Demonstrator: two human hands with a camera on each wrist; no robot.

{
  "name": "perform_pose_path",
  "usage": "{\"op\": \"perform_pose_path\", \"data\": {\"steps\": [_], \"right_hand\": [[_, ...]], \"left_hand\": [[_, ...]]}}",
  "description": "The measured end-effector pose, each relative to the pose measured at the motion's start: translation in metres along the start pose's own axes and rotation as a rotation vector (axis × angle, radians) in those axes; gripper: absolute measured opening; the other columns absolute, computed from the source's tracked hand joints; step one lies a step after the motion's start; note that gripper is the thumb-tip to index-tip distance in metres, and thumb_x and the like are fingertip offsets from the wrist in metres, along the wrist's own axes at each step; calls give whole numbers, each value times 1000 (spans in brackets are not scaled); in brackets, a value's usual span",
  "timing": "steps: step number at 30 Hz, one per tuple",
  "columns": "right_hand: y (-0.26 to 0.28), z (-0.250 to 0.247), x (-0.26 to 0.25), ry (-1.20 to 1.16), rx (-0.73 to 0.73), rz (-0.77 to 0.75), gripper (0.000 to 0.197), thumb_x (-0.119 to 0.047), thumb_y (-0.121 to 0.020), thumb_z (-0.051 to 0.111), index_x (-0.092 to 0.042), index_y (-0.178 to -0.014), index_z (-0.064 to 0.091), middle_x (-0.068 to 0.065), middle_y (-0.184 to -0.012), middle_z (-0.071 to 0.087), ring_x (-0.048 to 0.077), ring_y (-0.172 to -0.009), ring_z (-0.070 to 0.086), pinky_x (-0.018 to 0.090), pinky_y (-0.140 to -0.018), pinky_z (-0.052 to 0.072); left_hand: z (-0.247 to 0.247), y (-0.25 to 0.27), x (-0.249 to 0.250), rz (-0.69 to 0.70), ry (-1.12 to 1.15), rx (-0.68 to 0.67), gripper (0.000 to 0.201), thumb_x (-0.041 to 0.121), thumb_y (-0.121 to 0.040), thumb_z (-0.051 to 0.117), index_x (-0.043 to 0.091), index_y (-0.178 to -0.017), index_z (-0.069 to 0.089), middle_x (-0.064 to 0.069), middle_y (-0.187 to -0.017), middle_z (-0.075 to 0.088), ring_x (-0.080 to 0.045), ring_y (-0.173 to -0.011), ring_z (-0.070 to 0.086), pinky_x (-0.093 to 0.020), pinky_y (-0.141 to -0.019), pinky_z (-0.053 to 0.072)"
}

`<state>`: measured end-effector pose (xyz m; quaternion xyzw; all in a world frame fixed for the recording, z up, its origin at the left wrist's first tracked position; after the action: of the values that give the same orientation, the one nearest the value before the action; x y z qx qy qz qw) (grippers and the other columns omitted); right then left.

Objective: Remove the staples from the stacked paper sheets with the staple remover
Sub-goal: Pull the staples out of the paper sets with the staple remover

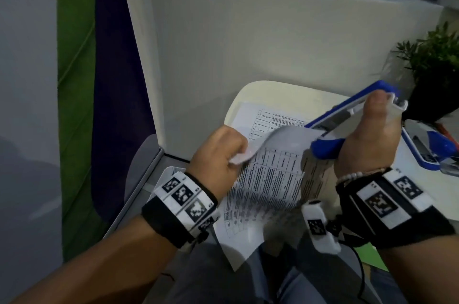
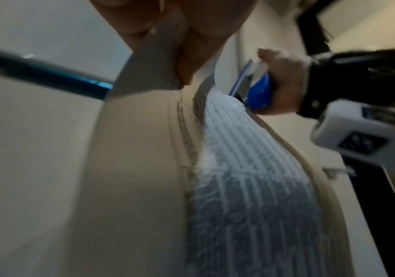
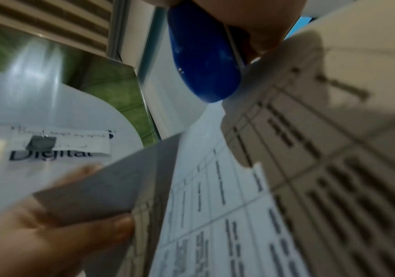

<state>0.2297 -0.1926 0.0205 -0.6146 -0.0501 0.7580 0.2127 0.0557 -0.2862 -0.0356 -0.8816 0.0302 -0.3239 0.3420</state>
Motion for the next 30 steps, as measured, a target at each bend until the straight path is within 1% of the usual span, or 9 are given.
{"op": "perform_pose_path", "data": {"steps": [2,5,7,12,17,20,22,26,30], "right_hand": [[1,-10,9,78,18,-23,27,-36,-95,43,-11,-106,48,-12,-73,43,-20,-51,48,-1,-52,32],[0,-16,15,97,6,-16,51,-55,-81,43,-11,-106,49,-11,-73,45,-18,-52,49,0,-52,33],[-1,-18,20,115,-3,6,60,-63,-69,42,-13,-100,48,-10,-72,46,-14,-51,50,2,-51,35],[-1,-17,20,131,-1,29,23,-50,-80,43,-28,-84,46,-11,-71,46,-12,-51,49,5,-52,37],[1,-13,9,79,-35,17,43,-68,-65,44,-30,-84,47,-13,-71,48,-9,-57,52,10,-59,43],[5,-12,3,40,-111,14,52,-85,-59,54,-37,-81,56,-13,-71,56,10,-72,58,36,-74,51],[9,-11,-3,0,-150,5,53,-90,-53,54,-43,-76,60,-11,-74,59,22,-78,60,46,-79,51],[11,-5,-20,49,-179,-13,38,-67,-80,42,-30,-83,48,-17,-65,50,-8,-57,48,9,-60,40],[6,5,-31,93,-211,1,29,-58,-85,43,-29,-83,47,-21,-61,49,-11,-52,46,8,-57,40]], "left_hand": [[8,8,-5,174,-41,-126,17,8,-77,48,23,-85,49,9,-94,46,-15,-81,50,-23,-65,47],[21,19,-15,289,-64,-180,28,0,-78,41,24,-89,50,7,-97,44,-22,-84,51,-37,-64,49],[25,23,-19,309,-78,-204,31,-3,-76,45,25,-88,50,8,-98,43,-18,-85,46,-36,-63,49],[27,28,-15,336,-63,-225,25,0,-76,47,23,-86,49,10,-94,43,-15,-85,44,-35,-59,49],[24,26,-14,341,-54,-195,40,-13,-69,55,23,-85,53,8,-92,46,-16,-82,48,-32,-60,48],[21,23,-11,152,91,-169,27,-3,-72,63,21,-84,64,11,-90,56,-9,-83,56,-19,-74,47],[18,18,-7,-210,295,-74,10,19,-77,67,24,-86,69,4,-86,67,-13,-79,63,-28,-78,53],[7,2,10,-501,484,63,22,5,-81,68,27,-79,67,-11,-78,68,-19,-67,58,-32,-71,54],[-4,-4,22,-409,434,129,17,12,-82,68,28,-75,65,-6,-74,68,-12,-65,58,-29,-65,52]]}}
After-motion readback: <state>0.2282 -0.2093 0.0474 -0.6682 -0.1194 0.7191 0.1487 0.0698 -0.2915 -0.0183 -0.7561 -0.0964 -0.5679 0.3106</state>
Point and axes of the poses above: each hand's wrist, its own y-axis away from the middle knuckle, its own z-axis out of the palm, x = y × z, the point moved 1 cm from there along -y, towards the middle knuckle
